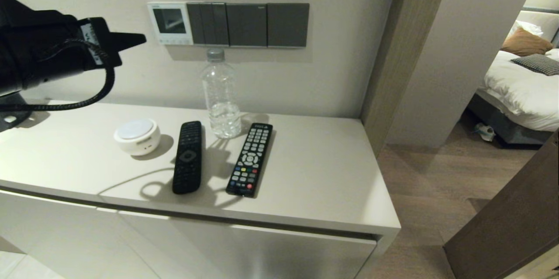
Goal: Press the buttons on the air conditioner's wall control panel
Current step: Turn on the central air conditioner
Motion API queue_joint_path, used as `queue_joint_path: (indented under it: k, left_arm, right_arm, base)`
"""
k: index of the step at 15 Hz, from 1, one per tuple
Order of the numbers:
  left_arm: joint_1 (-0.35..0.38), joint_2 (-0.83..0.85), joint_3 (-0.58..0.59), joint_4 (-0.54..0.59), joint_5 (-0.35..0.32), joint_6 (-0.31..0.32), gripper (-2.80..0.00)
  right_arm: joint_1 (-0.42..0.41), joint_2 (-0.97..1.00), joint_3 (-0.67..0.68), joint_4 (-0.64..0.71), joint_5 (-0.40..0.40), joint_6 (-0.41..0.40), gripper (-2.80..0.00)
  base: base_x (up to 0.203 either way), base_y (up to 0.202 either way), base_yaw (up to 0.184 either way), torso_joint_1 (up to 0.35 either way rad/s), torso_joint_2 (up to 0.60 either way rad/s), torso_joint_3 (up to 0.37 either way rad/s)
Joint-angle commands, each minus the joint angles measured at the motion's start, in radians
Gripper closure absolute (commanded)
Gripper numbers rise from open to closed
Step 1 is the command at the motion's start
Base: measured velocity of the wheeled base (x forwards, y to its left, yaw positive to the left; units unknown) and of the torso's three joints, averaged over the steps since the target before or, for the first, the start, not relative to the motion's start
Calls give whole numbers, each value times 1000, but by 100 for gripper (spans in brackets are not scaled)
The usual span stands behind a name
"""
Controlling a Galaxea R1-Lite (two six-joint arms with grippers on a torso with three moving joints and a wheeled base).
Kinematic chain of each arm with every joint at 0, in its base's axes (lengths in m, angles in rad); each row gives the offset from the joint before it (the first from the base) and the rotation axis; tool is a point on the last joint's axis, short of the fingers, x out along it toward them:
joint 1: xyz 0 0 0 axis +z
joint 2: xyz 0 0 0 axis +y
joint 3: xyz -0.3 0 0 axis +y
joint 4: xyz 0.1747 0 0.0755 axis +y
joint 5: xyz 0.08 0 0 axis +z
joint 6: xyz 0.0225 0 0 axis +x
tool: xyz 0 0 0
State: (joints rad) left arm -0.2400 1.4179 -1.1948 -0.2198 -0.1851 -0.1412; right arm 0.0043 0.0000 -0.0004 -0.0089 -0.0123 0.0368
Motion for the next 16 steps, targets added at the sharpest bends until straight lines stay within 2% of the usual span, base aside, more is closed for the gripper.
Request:
queue_joint_path:
  k: [1,4,16]
  left_arm:
    - [-13,139,-106,-1,-1,-35,0]
    - [-15,201,-190,-1,0,-56,0]
    - [-7,360,-237,-94,16,-55,0]
  right_arm:
    - [0,2,2,0,0,0,0]
    - [0,2,2,0,0,0,0]
    - [0,2,2,0,0,0,0]
  base:
    - [0,0,0,0,0,0]
    - [0,0,0,0,0,0]
    - [0,0,0,0,0,0]
